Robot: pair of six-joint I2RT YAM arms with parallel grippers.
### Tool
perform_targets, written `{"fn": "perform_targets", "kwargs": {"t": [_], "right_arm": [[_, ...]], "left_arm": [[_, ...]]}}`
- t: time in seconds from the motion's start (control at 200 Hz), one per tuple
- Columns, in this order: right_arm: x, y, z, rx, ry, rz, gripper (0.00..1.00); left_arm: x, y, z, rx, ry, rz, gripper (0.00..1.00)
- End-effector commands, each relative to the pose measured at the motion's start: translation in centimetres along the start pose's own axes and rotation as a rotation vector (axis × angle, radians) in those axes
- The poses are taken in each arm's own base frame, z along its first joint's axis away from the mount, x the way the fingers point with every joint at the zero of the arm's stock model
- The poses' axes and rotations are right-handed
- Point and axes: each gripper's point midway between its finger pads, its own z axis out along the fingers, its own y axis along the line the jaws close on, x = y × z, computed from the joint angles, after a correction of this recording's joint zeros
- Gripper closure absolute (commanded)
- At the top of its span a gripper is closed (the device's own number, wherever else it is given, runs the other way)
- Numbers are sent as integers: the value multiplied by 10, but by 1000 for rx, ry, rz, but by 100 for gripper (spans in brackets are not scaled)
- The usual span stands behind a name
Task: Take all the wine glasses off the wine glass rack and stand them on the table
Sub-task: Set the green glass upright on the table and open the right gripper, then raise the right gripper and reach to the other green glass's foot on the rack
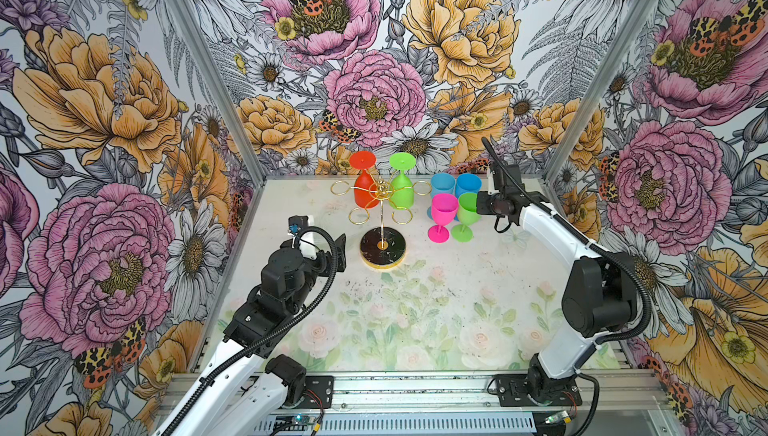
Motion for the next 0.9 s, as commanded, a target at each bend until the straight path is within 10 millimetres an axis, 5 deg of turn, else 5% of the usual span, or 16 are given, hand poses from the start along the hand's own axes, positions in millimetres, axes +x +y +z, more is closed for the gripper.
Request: {"fn": "perform_targets", "kwargs": {"t": [0.0, 0.255, 0.455, 0.896], "right_arm": [[-14, 1, -9, -9, -41, 16, 80], [-37, 3, -53, -34, -144, 11, 54], [-58, 30, -96, -200, -221, 14, 32], [-85, 103, -140, -613, -203, 106, 31]], "left_arm": [[-1, -1, 3, 15, -11, -24, 5], [-1, -1, 3, 14, -9, -24, 5], [-1, 0, 2, 13, -13, -26, 5], [-2, 3, -8, 5, -10, -15, 5]]}}
